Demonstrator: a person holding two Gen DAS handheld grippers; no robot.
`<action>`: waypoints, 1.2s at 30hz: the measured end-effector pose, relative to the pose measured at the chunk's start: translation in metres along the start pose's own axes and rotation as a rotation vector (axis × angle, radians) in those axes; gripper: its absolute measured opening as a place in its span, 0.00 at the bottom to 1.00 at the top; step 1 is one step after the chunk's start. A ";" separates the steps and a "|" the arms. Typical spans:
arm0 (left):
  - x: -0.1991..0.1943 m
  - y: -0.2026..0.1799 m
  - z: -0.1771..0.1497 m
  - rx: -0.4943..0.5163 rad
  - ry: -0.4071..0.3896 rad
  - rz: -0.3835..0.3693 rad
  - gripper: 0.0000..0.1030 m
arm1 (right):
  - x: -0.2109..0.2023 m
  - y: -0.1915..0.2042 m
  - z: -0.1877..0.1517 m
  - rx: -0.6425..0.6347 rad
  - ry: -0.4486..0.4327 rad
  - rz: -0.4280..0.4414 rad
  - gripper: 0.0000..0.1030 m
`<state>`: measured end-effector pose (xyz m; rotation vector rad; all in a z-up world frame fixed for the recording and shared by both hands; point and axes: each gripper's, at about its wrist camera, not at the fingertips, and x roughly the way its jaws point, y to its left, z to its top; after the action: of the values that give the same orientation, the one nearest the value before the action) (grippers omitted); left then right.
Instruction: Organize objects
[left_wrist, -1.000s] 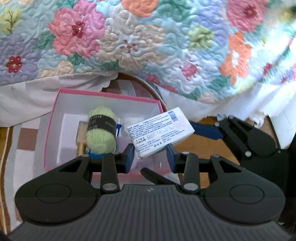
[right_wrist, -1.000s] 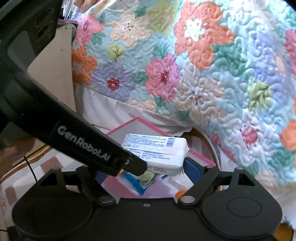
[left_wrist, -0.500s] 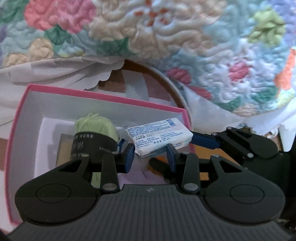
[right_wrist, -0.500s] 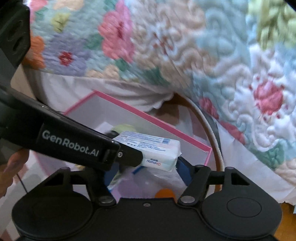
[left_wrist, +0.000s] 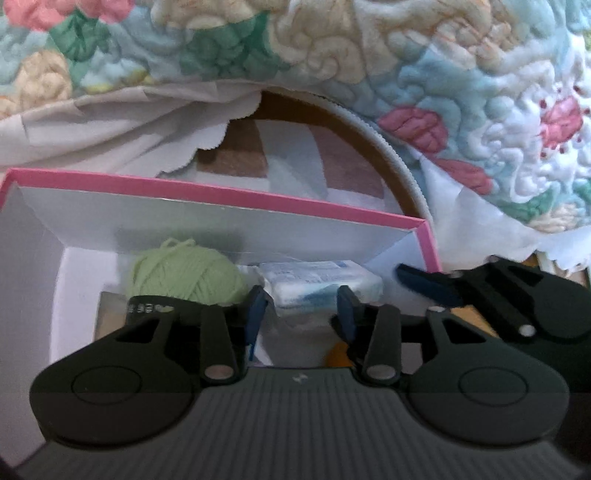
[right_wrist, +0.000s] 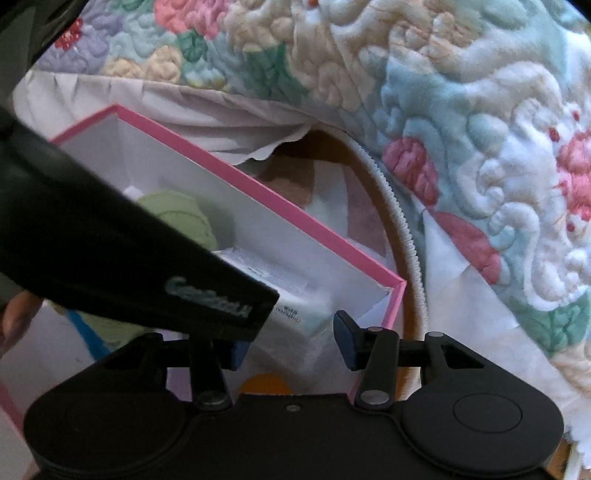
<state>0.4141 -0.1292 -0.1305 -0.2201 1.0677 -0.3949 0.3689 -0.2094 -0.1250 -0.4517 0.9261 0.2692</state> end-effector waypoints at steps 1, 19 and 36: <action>-0.003 -0.002 -0.002 0.005 -0.005 0.011 0.49 | -0.002 0.000 -0.002 -0.003 -0.006 -0.007 0.56; -0.092 -0.015 -0.043 0.039 0.029 0.150 0.74 | -0.094 -0.012 -0.046 0.255 -0.144 0.198 0.64; -0.238 -0.018 -0.091 0.134 -0.058 0.251 0.74 | -0.205 0.006 -0.051 0.337 -0.142 0.223 0.69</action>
<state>0.2290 -0.0452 0.0252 0.0226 0.9934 -0.2311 0.2122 -0.2354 0.0141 -0.0173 0.8626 0.3359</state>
